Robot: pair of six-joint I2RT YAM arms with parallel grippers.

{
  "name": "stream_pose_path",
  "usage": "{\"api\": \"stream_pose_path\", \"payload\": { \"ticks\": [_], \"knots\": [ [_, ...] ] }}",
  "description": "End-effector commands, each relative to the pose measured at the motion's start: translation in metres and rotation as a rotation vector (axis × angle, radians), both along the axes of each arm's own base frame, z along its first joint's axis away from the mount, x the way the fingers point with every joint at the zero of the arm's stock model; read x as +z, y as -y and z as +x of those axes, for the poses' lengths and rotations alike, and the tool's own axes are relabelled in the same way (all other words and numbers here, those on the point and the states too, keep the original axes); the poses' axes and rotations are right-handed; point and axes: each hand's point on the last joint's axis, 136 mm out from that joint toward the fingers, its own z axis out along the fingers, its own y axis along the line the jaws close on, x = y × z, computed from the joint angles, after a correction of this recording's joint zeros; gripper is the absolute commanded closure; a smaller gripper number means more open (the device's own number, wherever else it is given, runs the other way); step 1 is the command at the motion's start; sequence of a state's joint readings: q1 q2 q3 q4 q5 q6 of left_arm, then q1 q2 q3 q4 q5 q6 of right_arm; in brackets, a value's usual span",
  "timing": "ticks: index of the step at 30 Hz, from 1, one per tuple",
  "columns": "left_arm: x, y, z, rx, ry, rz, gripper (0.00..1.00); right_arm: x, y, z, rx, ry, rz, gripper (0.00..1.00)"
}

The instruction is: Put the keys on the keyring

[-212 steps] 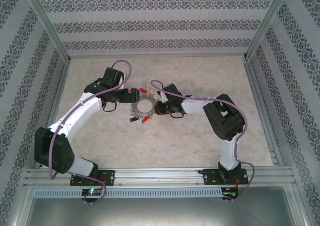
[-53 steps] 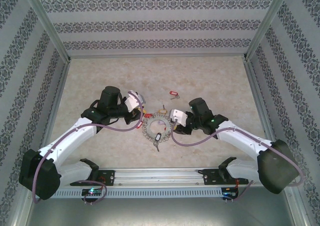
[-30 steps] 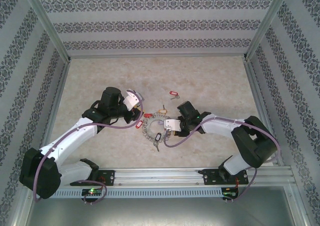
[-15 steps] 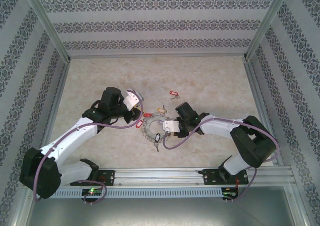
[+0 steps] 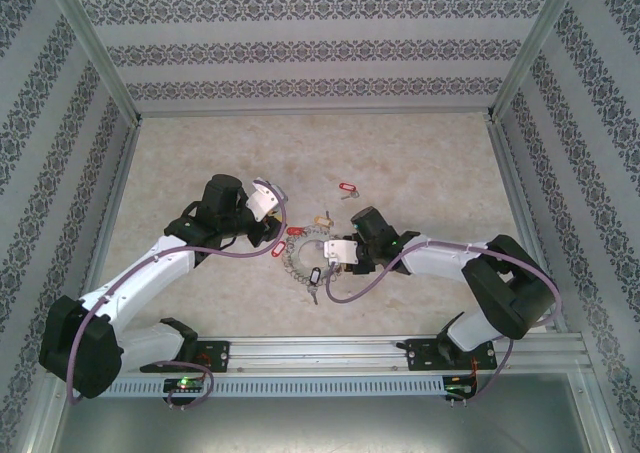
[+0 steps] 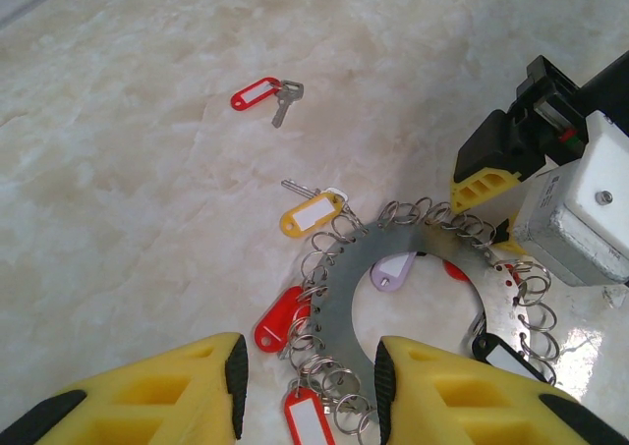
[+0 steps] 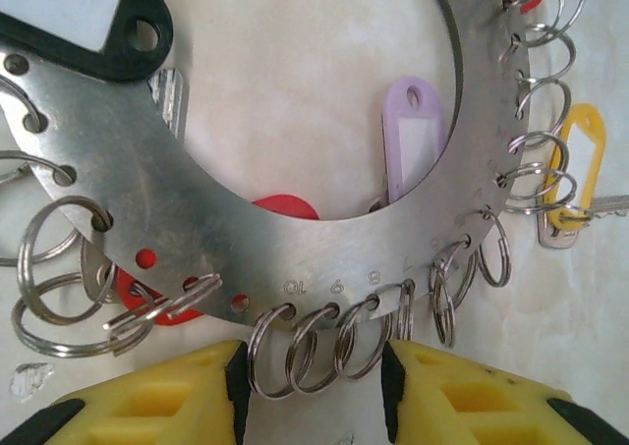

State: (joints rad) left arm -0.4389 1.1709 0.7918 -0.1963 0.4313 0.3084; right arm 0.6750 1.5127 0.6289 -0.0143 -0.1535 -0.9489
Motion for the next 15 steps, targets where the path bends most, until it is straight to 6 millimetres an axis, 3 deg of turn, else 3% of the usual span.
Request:
{"api": "stream_pose_path", "payload": {
  "ticks": [1,8,11,15],
  "knots": [
    [0.000,0.001,-0.001,-0.003,-0.005,0.012,0.59,-0.002,-0.008,-0.003,0.031,0.008,-0.008,0.60],
    [0.000,0.000,-0.001,0.001,-0.004,0.017,0.59,0.006,0.007,0.020,-0.074,0.115,-0.043,0.63],
    [0.000,0.000,-0.001,0.006,-0.006,0.014,0.59,0.015,0.008,0.023,-0.088,0.128,-0.013,0.65],
    [-0.001,0.001,-0.002,-0.008,-0.011,0.018,0.59,0.013,0.008,0.020,-0.077,0.118,0.009,0.66]
  ]
}}
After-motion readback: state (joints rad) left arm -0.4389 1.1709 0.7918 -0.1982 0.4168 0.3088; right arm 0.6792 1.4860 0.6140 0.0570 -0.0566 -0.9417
